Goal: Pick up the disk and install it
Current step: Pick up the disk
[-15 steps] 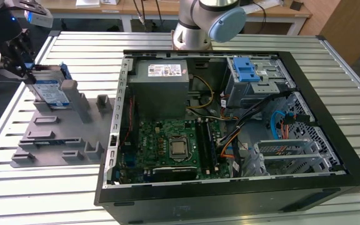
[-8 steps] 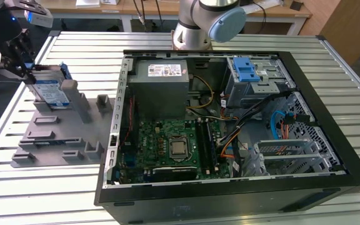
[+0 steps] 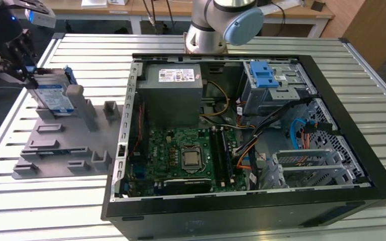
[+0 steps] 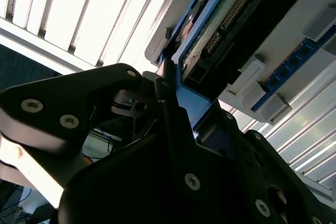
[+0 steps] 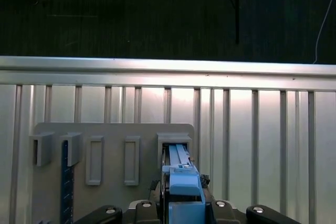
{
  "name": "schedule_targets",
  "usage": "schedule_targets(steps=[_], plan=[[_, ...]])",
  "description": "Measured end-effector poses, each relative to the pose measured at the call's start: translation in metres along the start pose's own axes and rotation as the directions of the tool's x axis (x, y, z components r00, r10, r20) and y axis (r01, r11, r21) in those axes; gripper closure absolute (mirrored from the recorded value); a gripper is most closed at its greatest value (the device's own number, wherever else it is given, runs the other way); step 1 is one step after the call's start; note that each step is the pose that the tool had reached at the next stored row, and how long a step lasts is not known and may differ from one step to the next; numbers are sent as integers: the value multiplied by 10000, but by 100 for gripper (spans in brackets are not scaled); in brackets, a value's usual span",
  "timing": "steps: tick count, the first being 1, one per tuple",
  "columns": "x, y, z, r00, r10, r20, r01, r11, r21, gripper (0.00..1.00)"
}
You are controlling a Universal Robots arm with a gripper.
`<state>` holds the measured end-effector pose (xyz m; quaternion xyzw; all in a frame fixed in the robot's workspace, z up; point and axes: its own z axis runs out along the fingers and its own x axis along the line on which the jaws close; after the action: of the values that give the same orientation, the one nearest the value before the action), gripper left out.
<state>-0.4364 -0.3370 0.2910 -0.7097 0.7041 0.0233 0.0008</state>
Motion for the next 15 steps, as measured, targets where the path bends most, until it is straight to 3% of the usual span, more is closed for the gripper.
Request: schedule_targets(steps=[9, 11, 12, 15], plan=[[1, 1, 37, 10000, 57, 1, -57, 10000, 0, 63], [1, 3, 45, 10000, 67, 2, -67, 10000, 0, 62], [1, 3, 45, 10000, 70, 1, -70, 10000, -1, 56], [1, 5, 47, 10000, 77, 3, -77, 10000, 3, 56]])
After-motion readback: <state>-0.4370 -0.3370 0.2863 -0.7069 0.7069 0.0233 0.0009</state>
